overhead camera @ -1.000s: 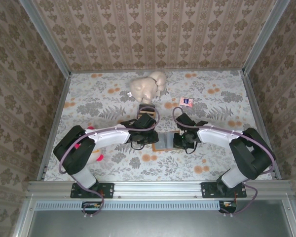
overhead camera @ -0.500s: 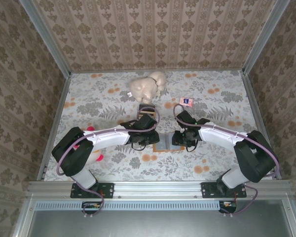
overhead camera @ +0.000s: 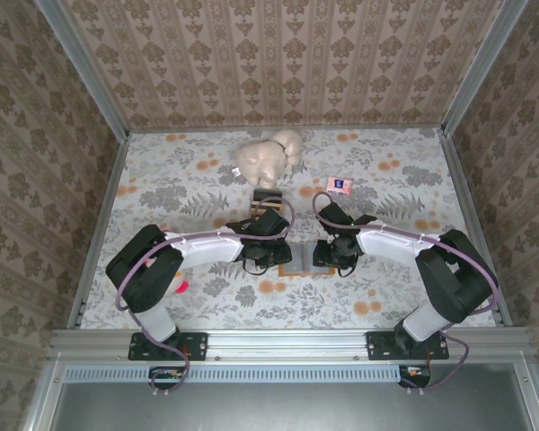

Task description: Take the credit cards out of the card holder

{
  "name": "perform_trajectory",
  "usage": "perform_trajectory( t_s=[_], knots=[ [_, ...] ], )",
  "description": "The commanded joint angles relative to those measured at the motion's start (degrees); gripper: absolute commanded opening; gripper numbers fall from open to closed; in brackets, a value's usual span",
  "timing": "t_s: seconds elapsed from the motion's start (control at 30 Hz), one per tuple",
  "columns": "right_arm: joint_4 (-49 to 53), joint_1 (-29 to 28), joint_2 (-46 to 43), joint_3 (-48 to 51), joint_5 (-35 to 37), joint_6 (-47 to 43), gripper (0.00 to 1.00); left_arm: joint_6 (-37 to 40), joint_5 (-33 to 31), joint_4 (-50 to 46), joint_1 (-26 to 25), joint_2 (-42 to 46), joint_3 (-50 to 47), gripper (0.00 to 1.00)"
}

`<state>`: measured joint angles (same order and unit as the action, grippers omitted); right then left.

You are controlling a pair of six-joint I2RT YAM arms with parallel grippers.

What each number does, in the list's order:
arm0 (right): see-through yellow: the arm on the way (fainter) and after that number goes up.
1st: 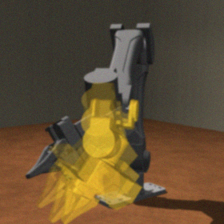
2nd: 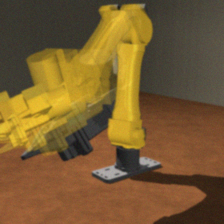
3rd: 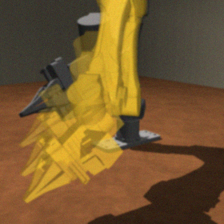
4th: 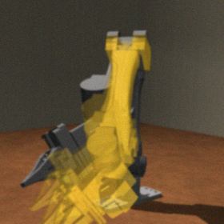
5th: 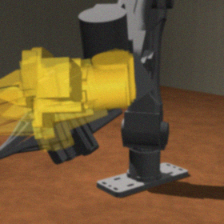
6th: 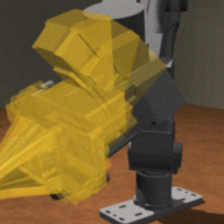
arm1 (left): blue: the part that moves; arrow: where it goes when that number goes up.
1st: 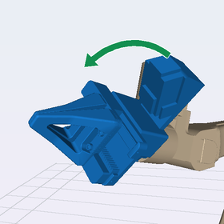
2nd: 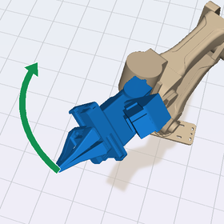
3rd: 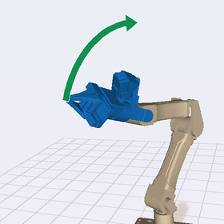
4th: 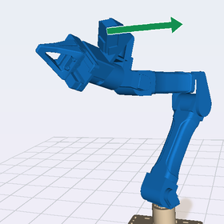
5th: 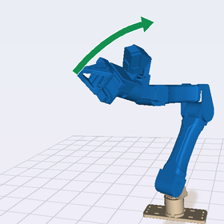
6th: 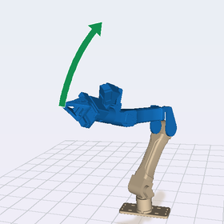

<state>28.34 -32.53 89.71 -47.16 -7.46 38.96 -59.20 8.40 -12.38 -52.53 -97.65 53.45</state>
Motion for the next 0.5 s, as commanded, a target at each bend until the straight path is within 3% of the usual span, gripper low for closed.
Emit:
perform_trajectory(
  t_s=[0.0,0.2,0.47],
  knots=[
    [-0.93,-0.42,2.06,0.05,-0.18,-0.73,0.39,-0.22,0.29,-1.5,-0.18,0.64,1.33,0.21],
    [-1.72,-0.42,1.8,0.26,-1.05,-0.55,0.38,0.75,1.85,-0.09,0.45,1.88,0.59,0.16],
    [-2.09,-0.42,2.4,-0.03,-2.02,-0.55,0.38,0.99,5.92,4.44,1.35,1.16,-0.33,0.23]
  ],
)
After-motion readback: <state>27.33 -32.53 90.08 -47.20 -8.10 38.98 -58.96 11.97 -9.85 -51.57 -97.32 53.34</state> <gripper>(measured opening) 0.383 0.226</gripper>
